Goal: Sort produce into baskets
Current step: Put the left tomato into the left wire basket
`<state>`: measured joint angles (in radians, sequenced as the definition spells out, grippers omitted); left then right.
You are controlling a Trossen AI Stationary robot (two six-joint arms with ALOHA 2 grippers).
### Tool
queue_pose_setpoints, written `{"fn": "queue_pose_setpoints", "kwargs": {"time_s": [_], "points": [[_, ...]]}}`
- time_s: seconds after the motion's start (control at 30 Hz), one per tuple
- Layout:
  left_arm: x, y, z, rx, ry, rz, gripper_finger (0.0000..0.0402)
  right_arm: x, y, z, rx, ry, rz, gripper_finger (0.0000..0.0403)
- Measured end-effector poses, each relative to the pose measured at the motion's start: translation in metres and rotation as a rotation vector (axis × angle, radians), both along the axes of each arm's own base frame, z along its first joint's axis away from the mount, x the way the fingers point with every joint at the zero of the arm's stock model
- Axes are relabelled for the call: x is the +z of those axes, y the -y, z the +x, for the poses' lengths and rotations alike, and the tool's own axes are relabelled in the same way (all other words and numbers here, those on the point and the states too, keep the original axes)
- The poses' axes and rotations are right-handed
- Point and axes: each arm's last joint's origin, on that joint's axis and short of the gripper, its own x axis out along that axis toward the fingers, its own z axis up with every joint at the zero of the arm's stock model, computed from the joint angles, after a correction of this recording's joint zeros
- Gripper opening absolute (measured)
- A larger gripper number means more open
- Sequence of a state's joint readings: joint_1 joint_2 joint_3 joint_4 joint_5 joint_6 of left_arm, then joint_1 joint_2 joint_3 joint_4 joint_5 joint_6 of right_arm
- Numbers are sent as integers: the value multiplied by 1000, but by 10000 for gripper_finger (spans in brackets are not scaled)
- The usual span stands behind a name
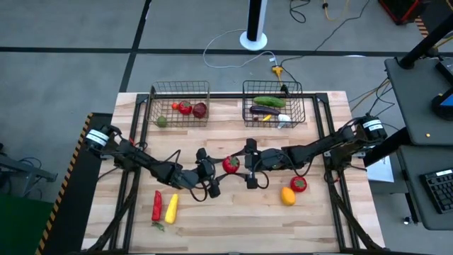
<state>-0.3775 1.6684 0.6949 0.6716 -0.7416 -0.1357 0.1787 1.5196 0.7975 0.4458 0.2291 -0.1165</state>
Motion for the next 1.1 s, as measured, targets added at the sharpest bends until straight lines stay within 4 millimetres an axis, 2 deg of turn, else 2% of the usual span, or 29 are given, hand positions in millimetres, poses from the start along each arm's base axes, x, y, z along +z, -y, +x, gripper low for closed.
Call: {"fn": "queue_pose_setpoints", "kwargs": {"time_s": [0.1,0.27,0.8,0.93,1.1], "points": [[0,0,0,-4,0,-2,214,-1,0,0,-12,-5,36,334],[0,0,0,-6,-1,-1,219,-1,0,-1,-17,-12,46,348],[-6,0,-2,-15,-61,-9,216,-7,2,-7,-31,-121,93,347],[-6,-1,-5,-6,-87,-17,216,1,5,-17,-100,-154,69,347],[7,-4,-12,4,-121,-24,217,21,11,-37,-206,-175,62,347]]}}
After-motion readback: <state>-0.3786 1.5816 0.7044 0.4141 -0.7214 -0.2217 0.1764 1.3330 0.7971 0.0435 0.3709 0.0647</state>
